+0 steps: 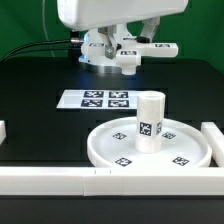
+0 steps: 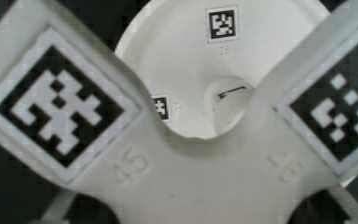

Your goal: Assemble round table

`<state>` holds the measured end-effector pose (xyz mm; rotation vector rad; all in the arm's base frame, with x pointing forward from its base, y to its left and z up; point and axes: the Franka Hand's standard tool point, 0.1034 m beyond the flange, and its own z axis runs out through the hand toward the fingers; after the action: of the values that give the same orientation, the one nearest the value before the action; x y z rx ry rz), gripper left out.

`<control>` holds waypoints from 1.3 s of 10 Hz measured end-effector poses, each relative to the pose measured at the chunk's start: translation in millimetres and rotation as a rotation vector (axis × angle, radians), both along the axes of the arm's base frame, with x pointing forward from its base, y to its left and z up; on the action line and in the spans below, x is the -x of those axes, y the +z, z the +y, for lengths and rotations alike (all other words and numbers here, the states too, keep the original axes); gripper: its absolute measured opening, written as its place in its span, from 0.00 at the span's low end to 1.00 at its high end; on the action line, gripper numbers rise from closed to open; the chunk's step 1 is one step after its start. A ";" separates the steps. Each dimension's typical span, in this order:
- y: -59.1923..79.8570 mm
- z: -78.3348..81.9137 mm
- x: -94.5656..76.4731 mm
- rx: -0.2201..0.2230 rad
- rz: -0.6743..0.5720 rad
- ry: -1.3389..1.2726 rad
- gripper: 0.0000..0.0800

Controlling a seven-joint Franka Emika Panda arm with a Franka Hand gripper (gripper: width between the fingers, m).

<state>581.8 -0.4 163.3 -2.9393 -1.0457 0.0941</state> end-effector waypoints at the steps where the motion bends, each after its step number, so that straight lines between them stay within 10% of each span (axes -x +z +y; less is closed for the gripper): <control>1: -1.3 0.2 0.3 -0.001 -0.021 -0.002 0.56; 13: -27.9 33.6 13.8 -0.013 -0.015 0.003 0.56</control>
Offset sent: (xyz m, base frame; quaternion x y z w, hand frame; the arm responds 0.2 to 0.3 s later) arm 0.0017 0.0413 -0.0024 0.0051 0.0132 0.0278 0.9995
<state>568.0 33.2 135.4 -2.9312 -1.0483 0.0657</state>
